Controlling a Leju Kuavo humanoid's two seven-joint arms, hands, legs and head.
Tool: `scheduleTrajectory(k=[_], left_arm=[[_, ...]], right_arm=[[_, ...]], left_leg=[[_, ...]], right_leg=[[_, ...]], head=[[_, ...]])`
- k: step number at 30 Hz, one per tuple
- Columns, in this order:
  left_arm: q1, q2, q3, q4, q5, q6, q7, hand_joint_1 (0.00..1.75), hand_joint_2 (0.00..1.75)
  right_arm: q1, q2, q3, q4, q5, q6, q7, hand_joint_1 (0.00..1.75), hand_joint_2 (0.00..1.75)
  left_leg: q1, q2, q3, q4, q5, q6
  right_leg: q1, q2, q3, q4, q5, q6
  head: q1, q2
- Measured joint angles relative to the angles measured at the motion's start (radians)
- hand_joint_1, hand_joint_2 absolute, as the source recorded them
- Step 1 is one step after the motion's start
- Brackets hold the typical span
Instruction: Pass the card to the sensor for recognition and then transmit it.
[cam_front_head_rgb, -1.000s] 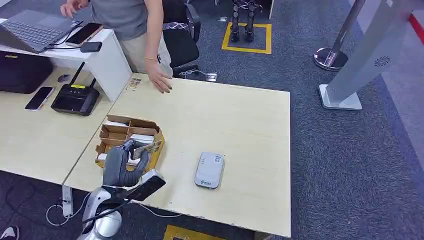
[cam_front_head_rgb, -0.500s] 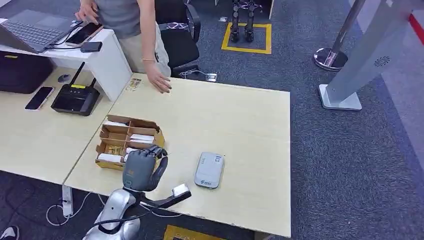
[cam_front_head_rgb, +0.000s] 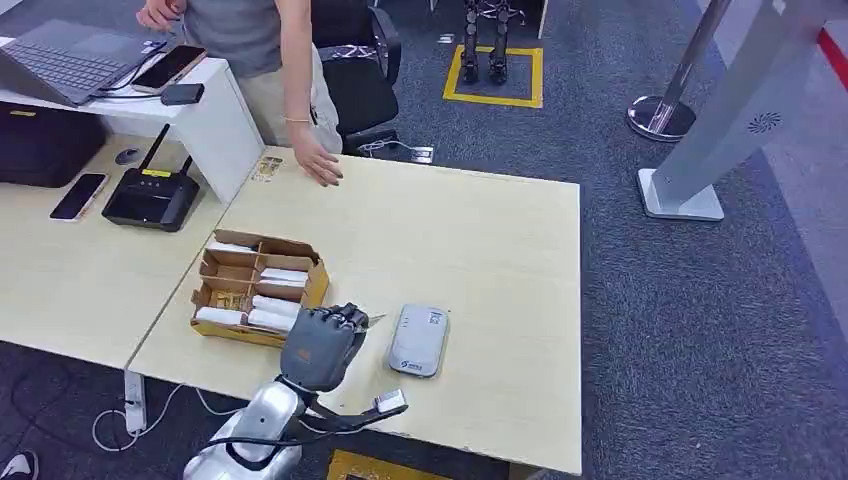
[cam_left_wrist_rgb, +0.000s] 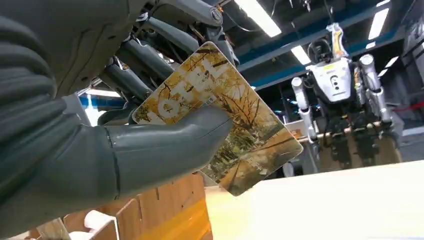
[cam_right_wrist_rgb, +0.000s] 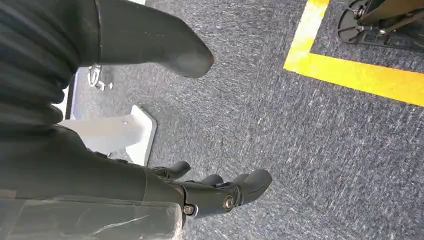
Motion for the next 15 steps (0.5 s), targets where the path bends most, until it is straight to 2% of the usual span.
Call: scheduleTrajectory(k=[6, 11, 13, 15], left_arm=[[-0.079, 0.072, -0.122, 0.060, -0.003, 0.000, 0.164, 1.75, 1.75], [-0.162, 0.132, -0.279, 0.109, -0.003, 0.000, 0.324, 1.75, 1.75], [-0.196, 0.151, -0.341, 0.126, -0.003, 0.000, 0.371, 1.75, 1.75], [-0.227, 0.164, -0.392, 0.143, -0.003, 0.000, 0.391, 1.75, 1.75]], right_arm=[[-0.004, 0.000, 0.000, 0.000, 0.011, 0.005, 0.006, 0.00, 1.75], [-0.008, 0.000, 0.000, 0.000, 0.020, 0.006, 0.007, 0.00, 1.75], [-0.010, 0.000, 0.000, 0.000, 0.028, 0.007, 0.010, 0.00, 1.75], [-0.011, 0.000, 0.000, 0.000, 0.037, 0.008, 0.013, 0.00, 1.75]], left_leg=[[0.000, 0.000, 0.000, 0.000, 0.001, 0.000], [0.000, 0.000, 0.000, 0.000, 0.001, 0.000], [0.000, 0.000, 0.000, 0.000, 0.001, 0.000], [0.000, 0.000, 0.000, 0.000, 0.001, 0.000]], right_leg=[[0.000, 0.000, 0.000, 0.000, 0.000, -0.001], [0.000, 0.000, 0.000, 0.000, 0.000, -0.001], [0.000, 0.000, 0.000, 0.000, 0.000, 0.000], [0.000, 0.000, 0.000, 0.000, 0.000, 0.000]], head=[[0.000, 0.000], [0.000, 0.000], [0.000, 0.000], [0.000, 0.000]])
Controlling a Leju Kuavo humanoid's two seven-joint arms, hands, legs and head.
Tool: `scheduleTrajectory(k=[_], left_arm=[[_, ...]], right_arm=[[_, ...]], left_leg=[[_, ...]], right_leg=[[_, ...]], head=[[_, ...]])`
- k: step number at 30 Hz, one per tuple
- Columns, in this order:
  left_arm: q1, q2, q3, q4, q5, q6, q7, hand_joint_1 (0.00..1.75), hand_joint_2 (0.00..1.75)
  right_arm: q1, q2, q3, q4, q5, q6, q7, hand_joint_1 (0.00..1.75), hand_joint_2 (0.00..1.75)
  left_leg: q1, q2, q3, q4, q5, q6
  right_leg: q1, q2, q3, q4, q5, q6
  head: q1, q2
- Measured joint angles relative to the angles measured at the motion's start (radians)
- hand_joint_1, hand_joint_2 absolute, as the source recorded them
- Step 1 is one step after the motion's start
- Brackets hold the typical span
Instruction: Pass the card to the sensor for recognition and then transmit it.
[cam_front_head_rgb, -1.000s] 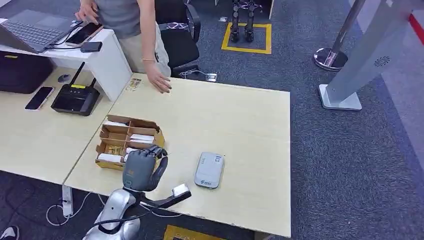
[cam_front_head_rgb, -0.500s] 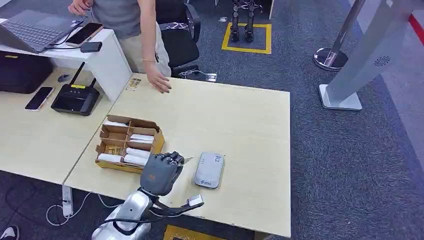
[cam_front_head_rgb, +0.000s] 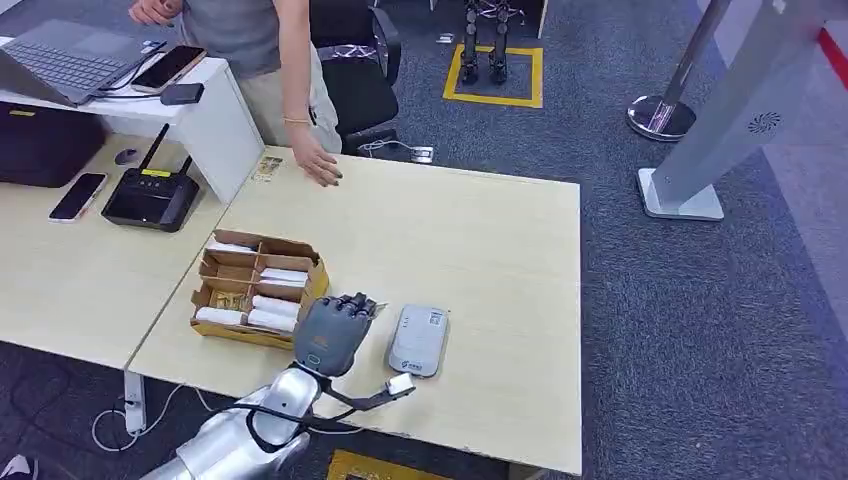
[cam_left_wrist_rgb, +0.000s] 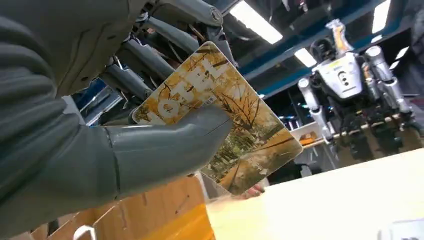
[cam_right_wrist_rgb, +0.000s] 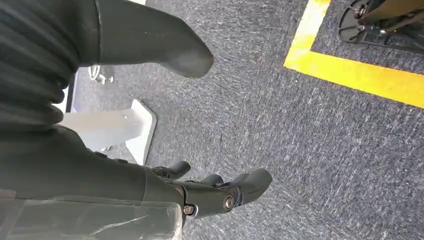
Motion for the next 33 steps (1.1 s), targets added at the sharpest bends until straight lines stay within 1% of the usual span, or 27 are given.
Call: scheduleTrajectory(k=[5, 12, 14, 17, 18, 22, 24, 33], left_arm=[[-0.060, 0.015, -0.090, 0.027, 0.000, 0.000, 0.013, 1.75, 1.75], [-0.096, 0.014, -0.144, 0.040, 0.000, 0.001, 0.003, 1.75, 1.75], [-0.098, 0.013, -0.150, 0.042, 0.000, 0.001, -0.009, 1.75, 1.75], [-0.099, 0.008, -0.159, 0.044, 0.000, 0.001, -0.012, 1.75, 1.75], [-0.098, 0.005, -0.160, 0.045, 0.000, 0.001, -0.025, 1.75, 1.75], [-0.083, -0.013, -0.158, 0.053, 0.000, 0.001, -0.118, 1.75, 1.75], [-0.075, -0.022, -0.153, 0.059, 0.001, 0.001, -0.140, 1.75, 1.75], [-0.050, -0.055, -0.143, 0.097, 0.002, 0.001, -0.173, 1.75, 1.75]], right_arm=[[-0.007, 0.000, 0.000, 0.000, 0.011, 0.002, 0.003, 0.00, 1.75], [-0.012, 0.000, 0.000, 0.000, 0.013, 0.003, 0.004, 0.00, 1.75], [-0.012, 0.000, 0.000, 0.000, 0.014, 0.004, 0.006, 0.00, 1.75], [-0.012, 0.000, 0.000, 0.000, 0.014, 0.005, 0.006, 0.00, 1.75], [-0.012, 0.000, 0.000, 0.000, 0.014, 0.006, 0.006, 0.00, 1.75], [-0.012, 0.001, 0.000, 0.000, 0.014, 0.005, 0.006, 0.00, 1.75], [-0.012, 0.001, 0.000, 0.000, 0.014, 0.005, 0.006, 0.00, 1.75], [-0.012, 0.002, 0.000, -0.001, 0.014, 0.005, 0.009, 0.00, 1.75]], left_leg=[[0.000, 0.000, 0.000, 0.000, 0.000, 0.000], [0.000, 0.000, 0.000, 0.000, 0.000, 0.000], [0.000, 0.000, 0.000, 0.000, 0.000, 0.000], [0.000, 0.000, 0.000, 0.000, 0.000, 0.000], [0.000, 0.000, 0.000, 0.000, 0.000, 0.000], [0.000, 0.000, 0.000, 0.000, 0.000, 0.000], [0.000, 0.000, 0.000, 0.000, 0.000, 0.000], [0.000, 0.000, 0.000, 0.000, 0.000, 0.000]], right_leg=[[0.000, 0.000, 0.000, 0.000, 0.000, 0.000], [0.000, 0.000, 0.000, 0.000, 0.000, 0.000], [0.000, 0.000, 0.000, 0.000, 0.000, 0.000], [0.000, 0.000, 0.000, 0.000, 0.000, 0.000], [0.000, 0.000, 0.000, 0.000, 0.000, 0.000], [0.000, 0.000, 0.000, 0.000, 0.000, 0.000], [0.000, 0.000, 0.000, 0.000, 0.000, 0.000], [0.000, 0.000, 0.000, 0.000, 0.000, 0.000]], head=[[0.000, 0.000], [0.000, 0.000], [0.000, 0.000], [0.000, 0.000], [0.000, 0.000], [0.000, 0.000], [0.000, 0.000], [-0.001, 0.000]])
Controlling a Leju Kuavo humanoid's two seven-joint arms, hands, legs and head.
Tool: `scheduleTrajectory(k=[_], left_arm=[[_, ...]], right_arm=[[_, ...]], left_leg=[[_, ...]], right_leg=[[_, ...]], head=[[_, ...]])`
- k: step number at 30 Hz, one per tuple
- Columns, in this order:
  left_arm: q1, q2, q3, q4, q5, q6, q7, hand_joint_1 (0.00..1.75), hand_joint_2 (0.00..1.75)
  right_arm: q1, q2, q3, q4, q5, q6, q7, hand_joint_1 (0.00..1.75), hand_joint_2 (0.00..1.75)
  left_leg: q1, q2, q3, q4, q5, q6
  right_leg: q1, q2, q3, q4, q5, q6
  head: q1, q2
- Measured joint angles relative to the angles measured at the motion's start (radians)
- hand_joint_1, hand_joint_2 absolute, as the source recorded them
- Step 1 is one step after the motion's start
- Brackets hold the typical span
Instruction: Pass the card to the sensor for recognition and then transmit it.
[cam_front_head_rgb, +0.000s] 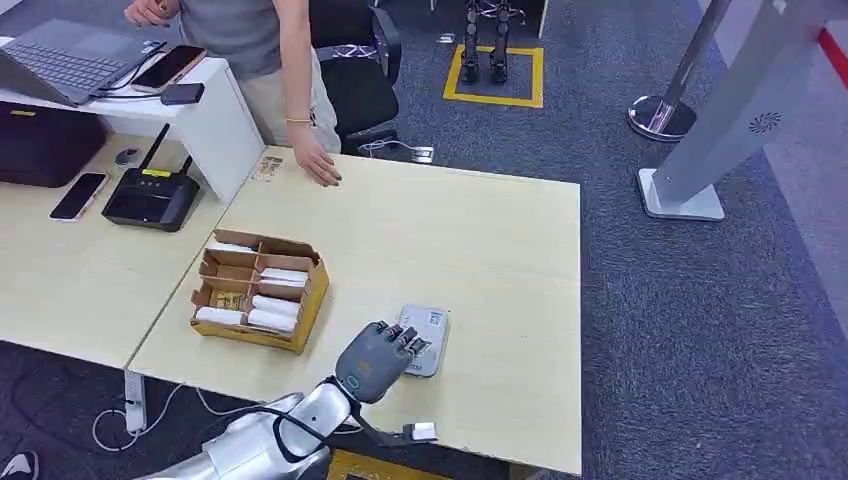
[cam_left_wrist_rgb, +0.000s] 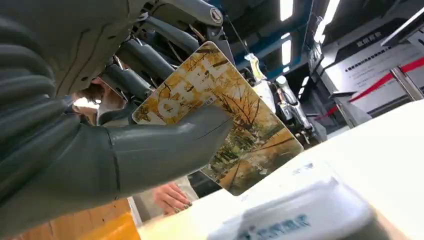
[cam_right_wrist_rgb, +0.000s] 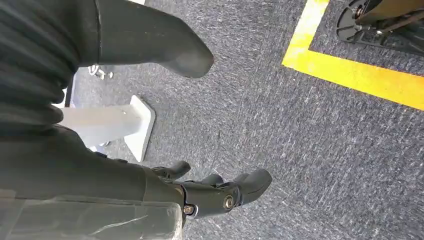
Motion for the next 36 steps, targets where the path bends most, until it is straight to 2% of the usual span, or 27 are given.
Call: scheduleTrajectory(k=[4, 18, 24, 28, 31, 36], left_arm=[[0.004, -0.014, 0.001, 0.019, 0.000, 0.000, -0.015, 1.75, 1.75], [0.004, -0.031, 0.001, 0.068, 0.000, 0.006, -0.011, 1.75, 1.75], [0.000, -0.027, 0.001, 0.070, 0.000, 0.007, 0.021, 1.75, 1.75], [-0.016, 0.003, 0.000, 0.034, 0.000, 0.007, 0.107, 1.75, 1.75], [-0.042, 0.049, -0.001, -0.031, 0.000, 0.007, 0.173, 1.75, 1.75], [-0.068, 0.115, 0.007, -0.126, 0.000, 0.007, 0.180, 1.75, 1.75]], right_arm=[[0.000, 0.000, 0.000, 0.000, 0.000, -0.001, 0.001, 0.00, 1.75], [0.001, 0.000, 0.000, -0.001, -0.002, -0.003, 0.001, 0.00, 1.75], [0.002, 0.000, 0.000, -0.002, -0.003, -0.003, 0.001, 0.00, 1.75], [0.002, 0.000, 0.000, -0.002, -0.003, -0.003, -0.002, 0.00, 1.75], [0.002, 0.000, 0.000, -0.002, 0.001, -0.003, -0.002, 0.00, 1.75], [0.002, 0.000, 0.000, -0.003, 0.009, -0.003, -0.002, 0.00, 1.75]], left_leg=[[0.000, 0.000, 0.000, 0.000, 0.000, 0.000], [0.000, 0.000, 0.000, 0.000, 0.000, 0.000], [0.000, 0.000, 0.000, 0.000, 0.000, 0.000], [0.000, 0.000, 0.000, 0.000, 0.000, 0.000], [0.000, 0.000, 0.000, 0.000, 0.001, -0.001], [0.000, 0.000, 0.000, 0.000, 0.001, -0.001]], right_leg=[[0.000, 0.000, 0.000, 0.000, 0.000, 0.000], [0.000, 0.000, 0.000, 0.000, 0.000, 0.000], [0.000, 0.000, 0.000, 0.000, 0.000, 0.000], [0.000, 0.000, 0.000, 0.000, 0.000, 0.000], [0.000, 0.000, 0.000, 0.000, 0.000, 0.000], [0.000, 0.000, 0.000, 0.000, 0.000, 0.000]], head=[[0.000, 0.000], [0.001, 0.000], [0.000, 0.000], [0.000, 0.000], [0.001, 0.000], [0.000, 0.000]])
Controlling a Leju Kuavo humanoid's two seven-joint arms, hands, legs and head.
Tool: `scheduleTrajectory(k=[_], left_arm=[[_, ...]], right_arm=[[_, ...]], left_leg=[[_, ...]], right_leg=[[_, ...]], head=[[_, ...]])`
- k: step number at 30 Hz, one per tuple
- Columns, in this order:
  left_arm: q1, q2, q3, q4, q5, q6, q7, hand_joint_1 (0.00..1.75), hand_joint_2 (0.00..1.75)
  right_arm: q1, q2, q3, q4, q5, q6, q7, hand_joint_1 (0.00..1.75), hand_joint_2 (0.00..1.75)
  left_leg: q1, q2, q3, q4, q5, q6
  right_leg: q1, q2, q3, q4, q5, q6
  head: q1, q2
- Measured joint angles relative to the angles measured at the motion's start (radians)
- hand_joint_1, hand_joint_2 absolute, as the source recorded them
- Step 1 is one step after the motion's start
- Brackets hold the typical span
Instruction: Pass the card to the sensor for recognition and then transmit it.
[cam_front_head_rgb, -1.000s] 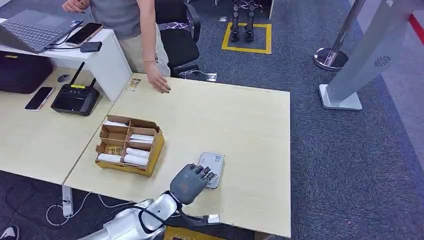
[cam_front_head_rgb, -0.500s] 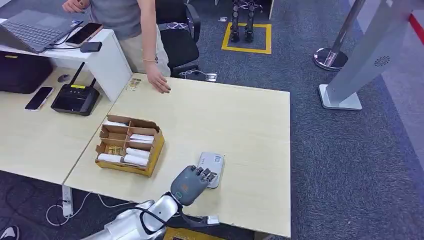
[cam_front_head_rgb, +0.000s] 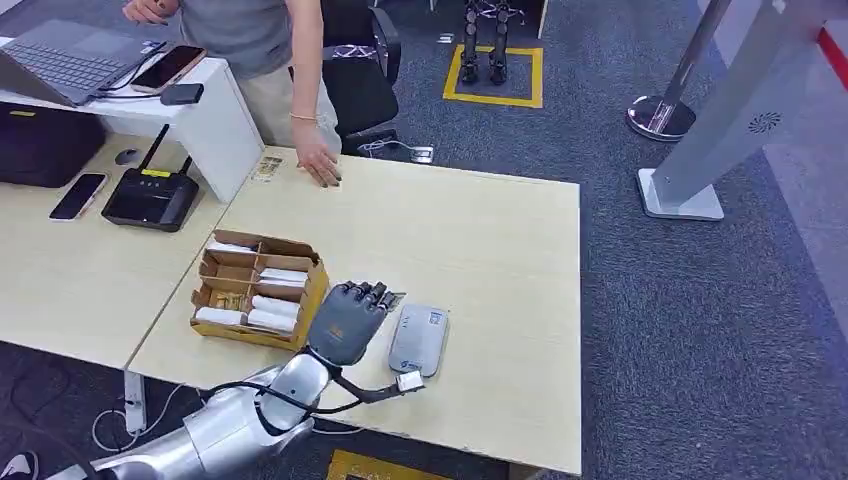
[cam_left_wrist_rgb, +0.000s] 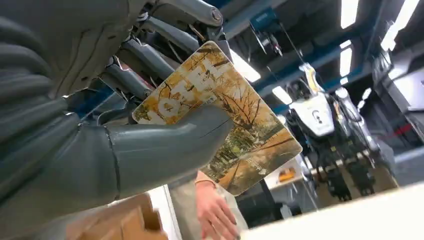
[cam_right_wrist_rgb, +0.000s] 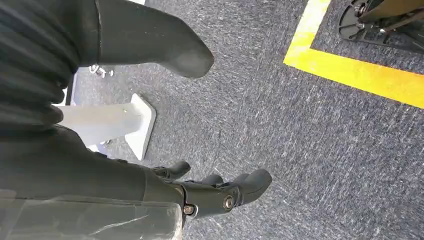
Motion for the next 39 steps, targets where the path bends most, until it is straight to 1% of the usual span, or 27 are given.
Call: scheduleTrajectory(k=[3, 4, 6, 8, 10, 13, 15, 17, 22, 25, 31, 39], left_arm=[[-0.005, 0.027, 0.021, -0.045, 0.000, 0.000, 0.000, 1.75, 1.75], [-0.004, 0.031, 0.030, -0.059, 0.000, 0.000, -0.009, 1.75, 1.75], [0.008, 0.032, 0.063, -0.084, 0.000, 0.000, -0.047, 1.75, 1.75], [0.028, 0.031, 0.118, -0.103, 0.000, 0.000, -0.101, 1.75, 1.75], [0.035, 0.037, 0.173, -0.116, 0.001, 0.000, -0.129, 1.75, 1.75], [0.033, 0.064, 0.243, -0.118, 0.001, 0.000, -0.141, 1.75, 1.75], [0.023, 0.090, 0.271, -0.118, 0.001, 0.000, -0.131, 1.75, 1.75], [0.000, 0.124, 0.277, -0.110, 0.002, 0.000, -0.107, 1.75, 1.75], [-0.066, 0.192, 0.275, -0.069, 0.002, -0.001, -0.042, 1.75, 1.75], [-0.104, 0.212, 0.265, -0.036, 0.002, -0.001, -0.027, 1.75, 1.75], [-0.146, 0.230, 0.245, 0.005, 0.001, -0.001, -0.015, 1.75, 1.75], [-0.172, 0.229, 0.237, 0.032, 0.000, -0.001, -0.022, 1.75, 1.75]], right_arm=[[0.000, 0.002, 0.000, -0.002, 0.003, 0.000, 0.002, 0.00, 1.75], [0.000, 0.002, 0.000, -0.002, 0.003, 0.000, 0.002, 0.00, 1.75], [0.000, 0.005, 0.000, -0.002, 0.005, 0.000, 0.003, 0.00, 1.75], [0.000, 0.006, 0.000, -0.002, 0.011, 0.000, 0.003, 0.00, 1.75], [0.000, 0.007, 0.000, -0.002, 0.022, 0.003, 0.005, 0.00, 1.75], [0.000, 0.008, 0.000, -0.002, 0.033, 0.008, 0.010, 0.00, 1.75], [-0.001, 0.008, 0.000, -0.003, 0.040, 0.011, 0.011, 0.00, 1.75], [-0.004, 0.009, 0.000, -0.003, 0.043, 0.014, 0.014, 0.00, 1.75], [-0.008, 0.010, 0.000, -0.003, 0.052, 0.018, 0.014, 0.00, 1.75], [-0.009, 0.013, 0.000, -0.004, 0.053, 0.020, 0.016, 0.00, 1.75], [-0.009, 0.019, 0.000, -0.005, 0.052, 0.020, 0.016, 0.00, 1.75], [-0.009, 0.024, 0.000, -0.006, 0.049, 0.023, 0.018, 0.00, 1.75]], left_leg=[[0.000, 0.000, 0.000, 0.000, 0.000, 0.000], [0.000, 0.000, 0.000, 0.000, 0.000, 0.000], [0.000, 0.000, 0.000, 0.000, 0.000, 0.000], [0.000, 0.000, 0.000, 0.000, 0.000, 0.000], [0.000, 0.000, 0.000, 0.000, 0.000, 0.000], [0.000, 0.000, 0.000, 0.000, 0.000, 0.000], [0.000, 0.000, 0.000, 0.000, 0.001, -0.001], [0.001, 0.000, 0.000, 0.000, 0.001, -0.002], [0.000, 0.000, 0.000, 0.000, 0.001, -0.002], [0.000, 0.000, 0.000, 0.000, 0.002, -0.001], [0.000, 0.000, 0.000, 0.000, 0.002, -0.001], [0.000, 0.000, 0.000, 0.000, 0.002, -0.001]], right_leg=[[0.000, 0.001, 0.000, 0.000, 0.000, 0.000], [0.000, 0.000, 0.000, 0.000, 0.000, 0.000], [0.000, 0.000, 0.000, 0.000, 0.000, 0.000], [0.000, 0.000, 0.000, 0.000, 0.000, 0.000], [0.000, 0.001, 0.000, 0.000, 0.000, 0.000], [0.000, 0.001, 0.000, 0.000, 0.000, 0.000], [0.000, 0.001, 0.000, 0.000, 0.000, 0.000], [0.000, 0.000, 0.000, 0.000, 0.000, 0.000], [0.000, 0.001, 0.000, 0.000, 0.001, -0.001], [0.000, 0.000, 0.000, 0.000, 0.001, -0.001], [0.000, 0.001, 0.000, 0.000, 0.001, -0.001], [0.000, 0.001, 0.000, 0.000, 0.001, -0.001]], head=[[0.000, 0.000], [0.000, 0.000], [0.000, 0.000], [0.000, 0.000], [0.000, 0.000], [0.000, 0.000], [0.000, 0.000], [0.000, 0.000], [0.000, 0.000], [0.000, 0.000], [0.000, 0.000], [0.000, 0.000]])
